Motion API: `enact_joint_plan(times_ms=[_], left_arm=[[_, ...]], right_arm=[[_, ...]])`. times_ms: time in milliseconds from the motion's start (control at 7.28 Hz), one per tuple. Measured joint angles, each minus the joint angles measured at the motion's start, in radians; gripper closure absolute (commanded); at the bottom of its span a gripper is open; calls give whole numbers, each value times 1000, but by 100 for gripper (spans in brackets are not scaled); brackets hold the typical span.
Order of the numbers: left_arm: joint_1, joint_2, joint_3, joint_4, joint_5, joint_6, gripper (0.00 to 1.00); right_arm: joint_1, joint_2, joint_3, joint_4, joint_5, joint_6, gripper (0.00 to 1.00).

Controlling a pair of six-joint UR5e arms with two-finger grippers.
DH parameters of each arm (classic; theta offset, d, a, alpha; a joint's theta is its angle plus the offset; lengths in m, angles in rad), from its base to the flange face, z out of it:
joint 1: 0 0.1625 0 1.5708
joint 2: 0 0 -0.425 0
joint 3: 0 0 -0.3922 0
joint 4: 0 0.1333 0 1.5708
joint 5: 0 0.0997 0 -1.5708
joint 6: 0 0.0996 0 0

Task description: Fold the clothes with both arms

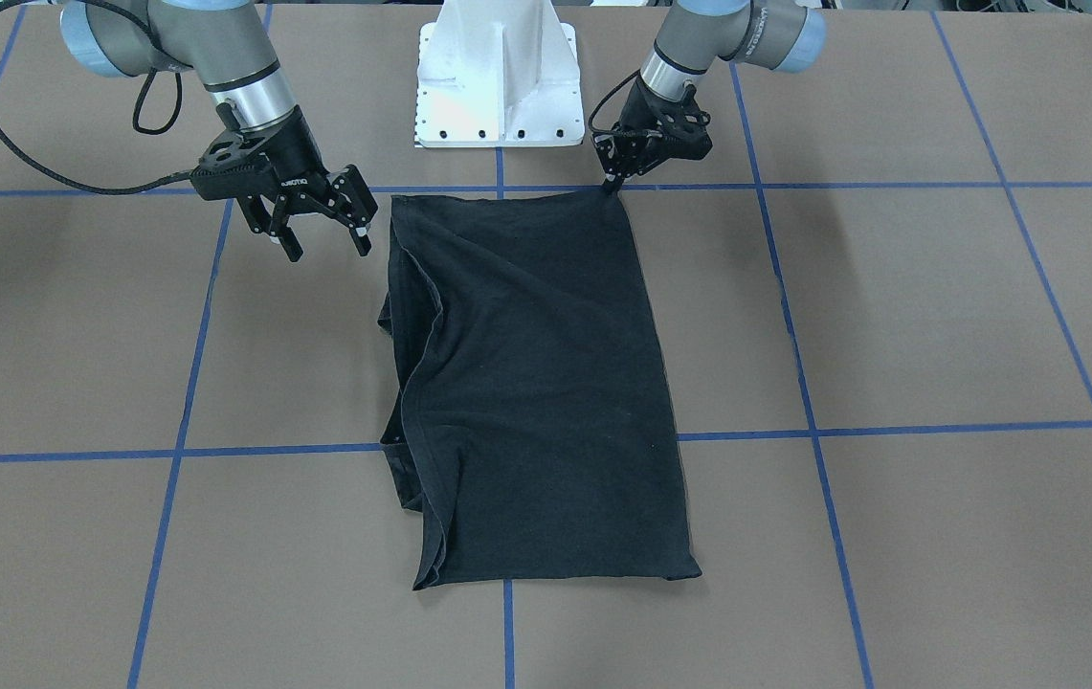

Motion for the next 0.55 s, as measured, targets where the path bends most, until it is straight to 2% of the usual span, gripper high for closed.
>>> enact_joint_plan(times_ms=[275, 550], left_arm=[[-9, 7, -22, 0, 0, 2, 100], [-14, 47, -76, 0, -1, 4, 100]], right_arm=[[-28, 3, -2, 0, -31, 5, 0], [-112, 16, -8, -1, -137, 67, 0]])
